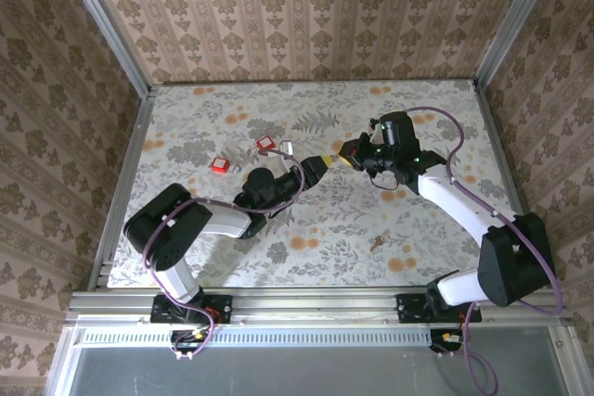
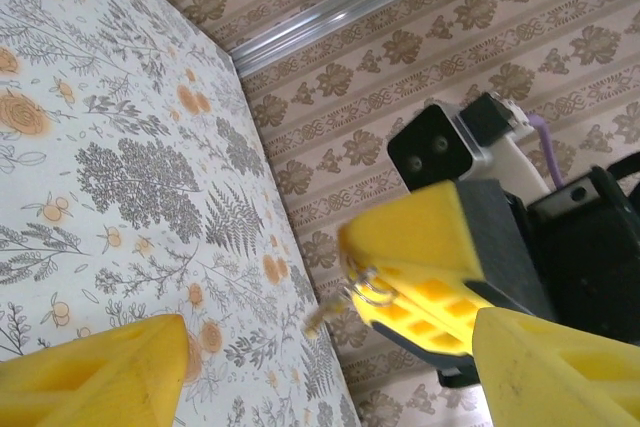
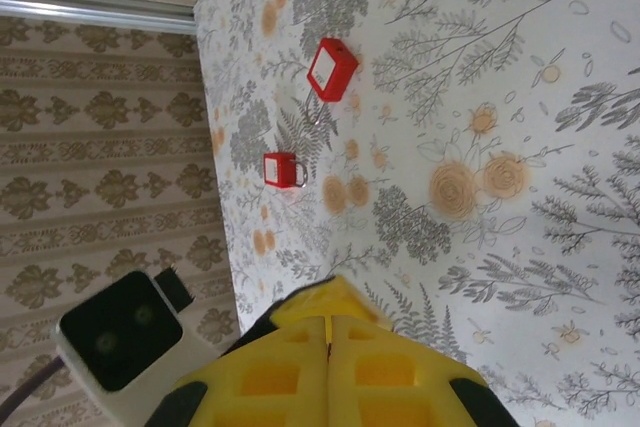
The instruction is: Unlock with the key
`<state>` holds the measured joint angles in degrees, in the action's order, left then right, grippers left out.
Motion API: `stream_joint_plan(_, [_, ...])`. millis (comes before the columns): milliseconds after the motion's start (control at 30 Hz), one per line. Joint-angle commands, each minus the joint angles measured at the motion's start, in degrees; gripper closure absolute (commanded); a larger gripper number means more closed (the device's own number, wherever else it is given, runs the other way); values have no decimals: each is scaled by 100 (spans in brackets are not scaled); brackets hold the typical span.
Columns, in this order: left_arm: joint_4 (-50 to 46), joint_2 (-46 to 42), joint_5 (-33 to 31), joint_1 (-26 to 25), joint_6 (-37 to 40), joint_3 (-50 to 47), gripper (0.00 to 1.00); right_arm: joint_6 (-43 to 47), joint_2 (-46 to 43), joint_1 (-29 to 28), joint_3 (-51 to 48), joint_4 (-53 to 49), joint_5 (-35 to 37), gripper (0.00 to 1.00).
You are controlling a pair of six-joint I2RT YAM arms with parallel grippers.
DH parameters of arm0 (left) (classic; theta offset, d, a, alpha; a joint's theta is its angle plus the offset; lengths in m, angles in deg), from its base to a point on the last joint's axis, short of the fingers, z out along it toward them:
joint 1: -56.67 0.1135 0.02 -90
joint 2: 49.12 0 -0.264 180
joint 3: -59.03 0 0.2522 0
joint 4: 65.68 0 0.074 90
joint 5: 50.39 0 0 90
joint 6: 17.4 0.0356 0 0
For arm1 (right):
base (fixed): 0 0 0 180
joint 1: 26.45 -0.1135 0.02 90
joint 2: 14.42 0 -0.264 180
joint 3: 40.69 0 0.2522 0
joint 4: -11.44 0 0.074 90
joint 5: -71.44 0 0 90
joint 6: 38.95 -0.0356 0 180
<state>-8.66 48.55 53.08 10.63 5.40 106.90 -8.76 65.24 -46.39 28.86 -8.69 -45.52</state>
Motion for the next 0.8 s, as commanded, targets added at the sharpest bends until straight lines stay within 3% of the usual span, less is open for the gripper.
stream_joint_plan(0, [209, -26, -116, 39, 219, -92, 23, -68, -165, -36, -88, 97, -129, 100])
stream_joint_plan(633, [173, -318, -146, 192, 497, -257, 30, -177, -108, -159, -270, 317, -328, 100])
stream_joint_plan(767, [99, -270, -8, 236, 497, -117, 41, -202, -62, -159, -280, 386, -340, 100])
